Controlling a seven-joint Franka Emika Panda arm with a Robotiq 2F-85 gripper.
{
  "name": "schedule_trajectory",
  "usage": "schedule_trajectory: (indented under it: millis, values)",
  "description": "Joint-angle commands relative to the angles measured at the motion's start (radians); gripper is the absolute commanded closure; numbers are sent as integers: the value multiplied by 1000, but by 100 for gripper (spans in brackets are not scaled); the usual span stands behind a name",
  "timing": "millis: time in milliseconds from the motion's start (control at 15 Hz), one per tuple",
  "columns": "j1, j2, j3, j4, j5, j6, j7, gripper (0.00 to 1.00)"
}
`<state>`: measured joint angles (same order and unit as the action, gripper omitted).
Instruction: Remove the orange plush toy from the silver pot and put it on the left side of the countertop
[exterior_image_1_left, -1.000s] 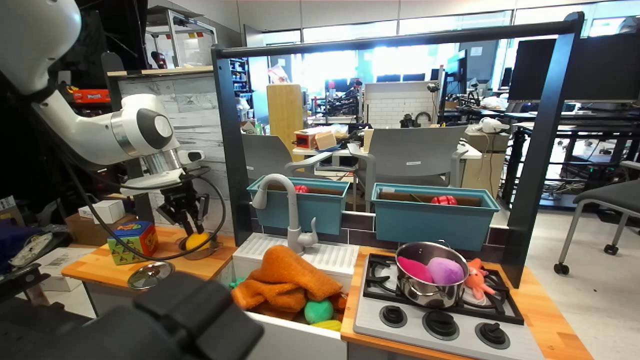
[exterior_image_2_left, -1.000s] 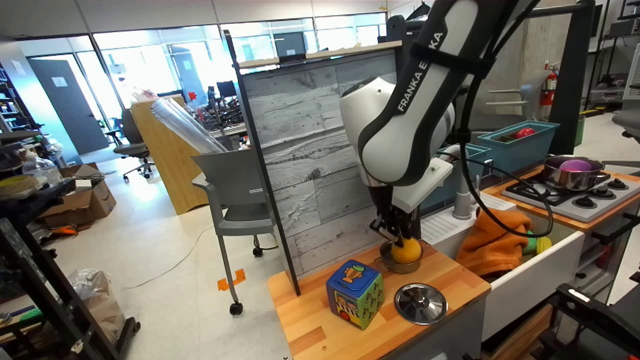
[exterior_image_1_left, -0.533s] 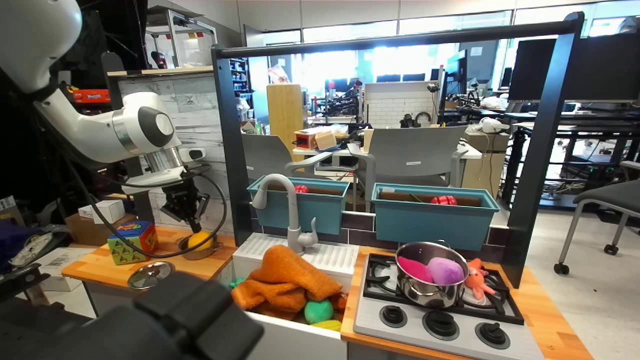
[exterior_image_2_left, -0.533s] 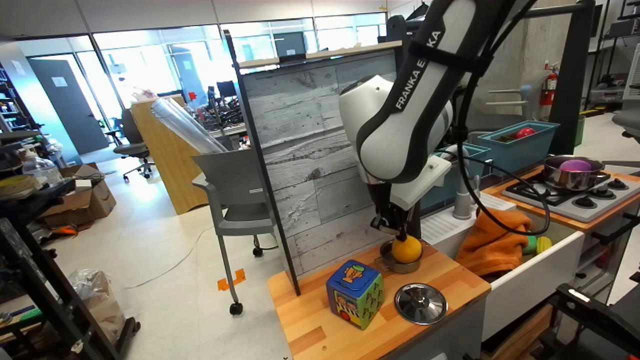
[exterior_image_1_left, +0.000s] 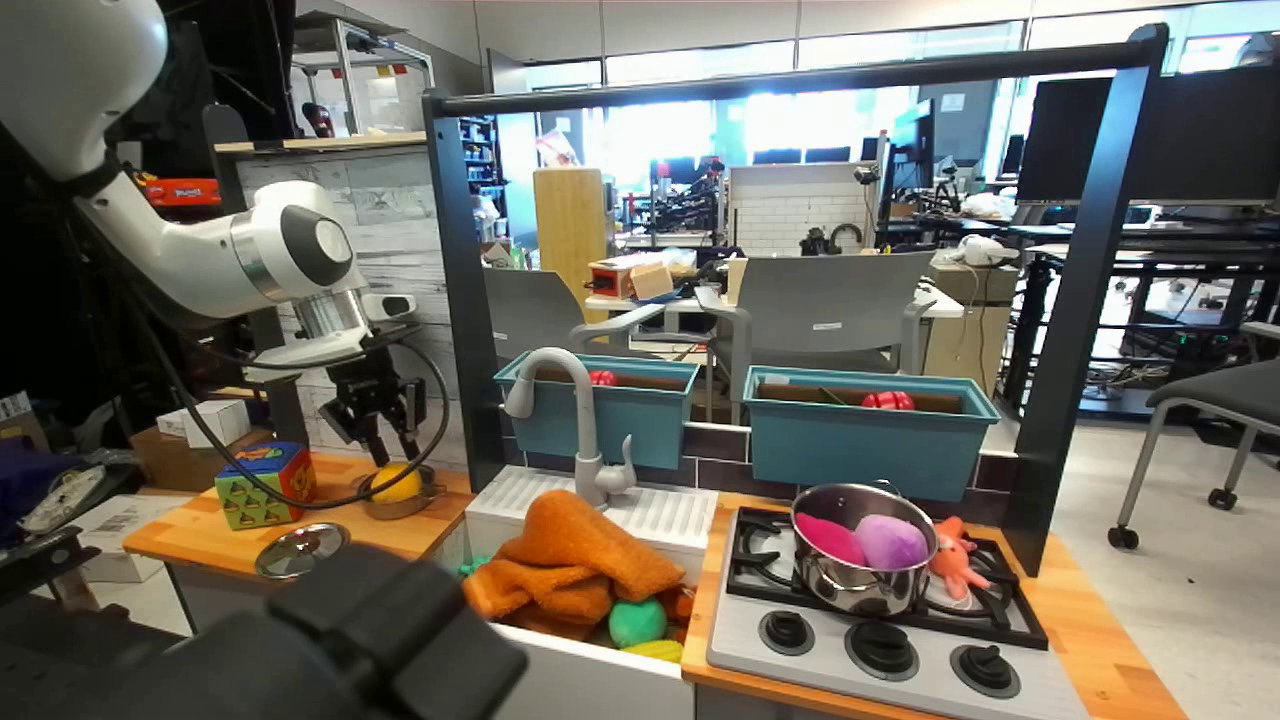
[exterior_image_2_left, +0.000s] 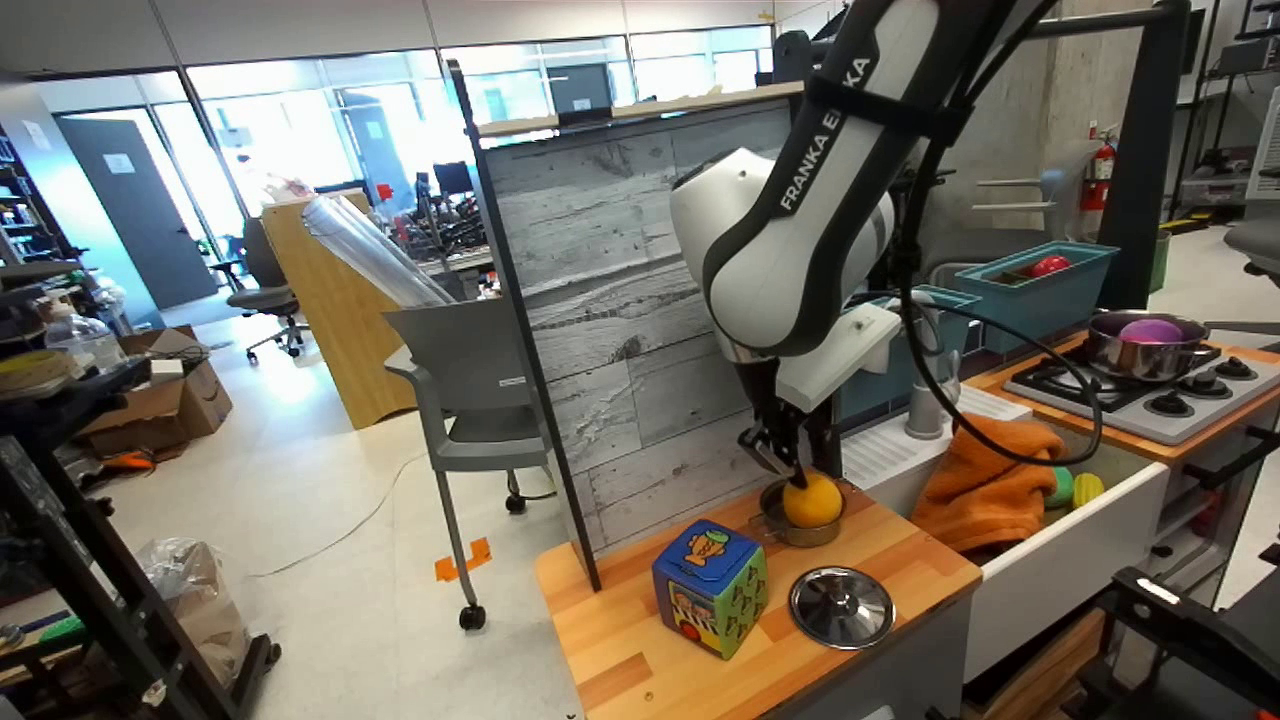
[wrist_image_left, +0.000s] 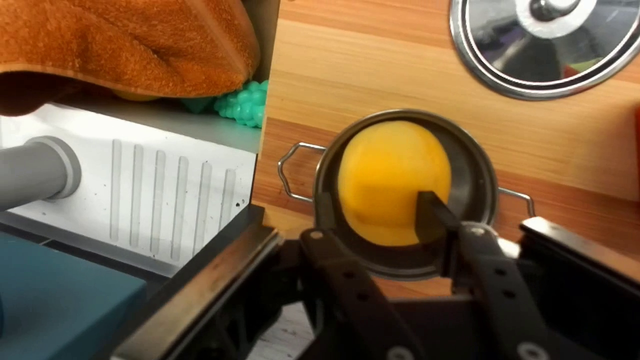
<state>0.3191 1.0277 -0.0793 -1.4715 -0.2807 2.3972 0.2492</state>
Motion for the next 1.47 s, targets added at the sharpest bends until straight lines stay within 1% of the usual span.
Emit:
schedule_trajectory:
  millis: [0, 133, 200, 267, 400, 467, 600, 667, 733, 1067, 1133, 1200, 1267, 1333, 1400]
  values:
    - [12, 39, -9, 100, 30, -155, 41, 22]
    - [8, 44, -2, 118, 26, -194, 47, 7]
    - [7, 34, 2, 103, 17, -175, 43, 1]
    - [4, 16, 2, 64, 10, -150, 40, 17]
    - [5, 17, 2, 65, 10, -150, 40, 4]
    - [5, 17, 2, 65, 10, -150, 40, 1]
    - [-5, 31, 14, 89, 24, -147, 33, 0]
    - [-4, 55, 16, 127, 26, -187, 24, 0]
    - [-7, 88, 17, 170, 34, -180, 38, 0]
    - [7, 199, -1, 305, 35, -246, 85, 0]
    - [7, 216, -1, 326, 37, -259, 93, 24]
    - [8, 229, -2, 343, 36, -277, 97, 28]
    - [7, 234, 0, 354, 36, -291, 98, 34]
    - [6, 238, 3, 363, 38, -311, 97, 44]
    - [4, 235, 7, 364, 39, -320, 91, 51]
